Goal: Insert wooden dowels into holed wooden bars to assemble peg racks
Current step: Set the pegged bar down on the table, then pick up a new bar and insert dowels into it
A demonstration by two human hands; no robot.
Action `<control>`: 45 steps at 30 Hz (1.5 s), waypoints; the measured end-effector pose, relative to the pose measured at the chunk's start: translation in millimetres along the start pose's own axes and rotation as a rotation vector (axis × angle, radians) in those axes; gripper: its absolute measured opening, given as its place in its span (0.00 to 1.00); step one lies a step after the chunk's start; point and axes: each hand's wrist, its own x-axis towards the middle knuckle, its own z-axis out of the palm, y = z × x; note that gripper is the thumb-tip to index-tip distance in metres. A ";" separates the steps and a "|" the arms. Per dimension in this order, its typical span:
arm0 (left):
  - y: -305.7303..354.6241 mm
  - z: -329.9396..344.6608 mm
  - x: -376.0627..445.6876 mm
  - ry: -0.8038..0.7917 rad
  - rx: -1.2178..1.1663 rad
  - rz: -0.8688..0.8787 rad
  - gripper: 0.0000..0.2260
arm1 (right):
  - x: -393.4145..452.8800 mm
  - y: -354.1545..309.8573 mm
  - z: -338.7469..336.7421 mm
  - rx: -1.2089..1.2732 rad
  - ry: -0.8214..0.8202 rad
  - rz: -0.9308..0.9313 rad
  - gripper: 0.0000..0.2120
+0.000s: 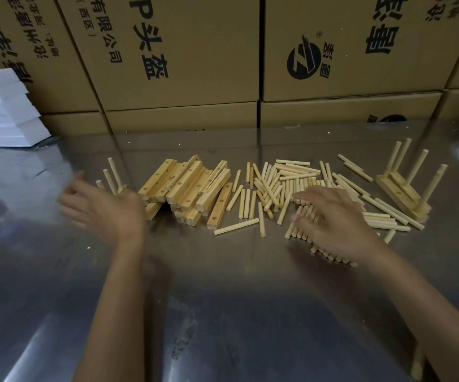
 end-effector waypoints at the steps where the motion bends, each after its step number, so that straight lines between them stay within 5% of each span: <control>1: 7.4 -0.5 -6.8 -0.001 -0.023 0.059 0.29 | -0.8 -0.5 5.3 -0.030 -0.087 -0.029 0.25; 5: 32.6 4.8 -40.1 -0.143 -0.060 0.273 0.27 | -0.6 7.8 29.6 -0.189 -0.315 -0.033 0.31; 12: 52.0 14.4 -101.5 -0.437 -0.141 0.604 0.20 | 15.0 34.7 23.3 -0.262 -0.254 0.063 0.31; 16: 65.0 5.1 -152.5 -0.786 -0.312 0.845 0.10 | 18.2 48.0 13.1 -0.261 -0.239 0.125 0.30; 19: 76.2 -11.7 -201.2 -1.084 -0.446 1.034 0.05 | 17.9 48.9 6.5 -0.079 -0.124 0.144 0.29; 23: 87.4 -33.9 -244.9 -1.311 -0.405 1.183 0.16 | 23.0 47.2 -5.6 0.212 0.139 0.208 0.22; 30: 91.6 -38.8 -258.6 -1.314 -0.381 1.291 0.15 | 22.0 60.0 -23.6 0.520 0.236 0.272 0.14; 36: 80.7 -16.6 -249.6 -1.060 -0.193 1.242 0.07 | 20.3 61.3 -24.6 0.515 0.275 0.259 0.11; 45: 69.2 31.9 -144.3 -0.677 0.070 0.843 0.14 | 11.5 26.2 9.3 0.071 0.061 0.037 0.13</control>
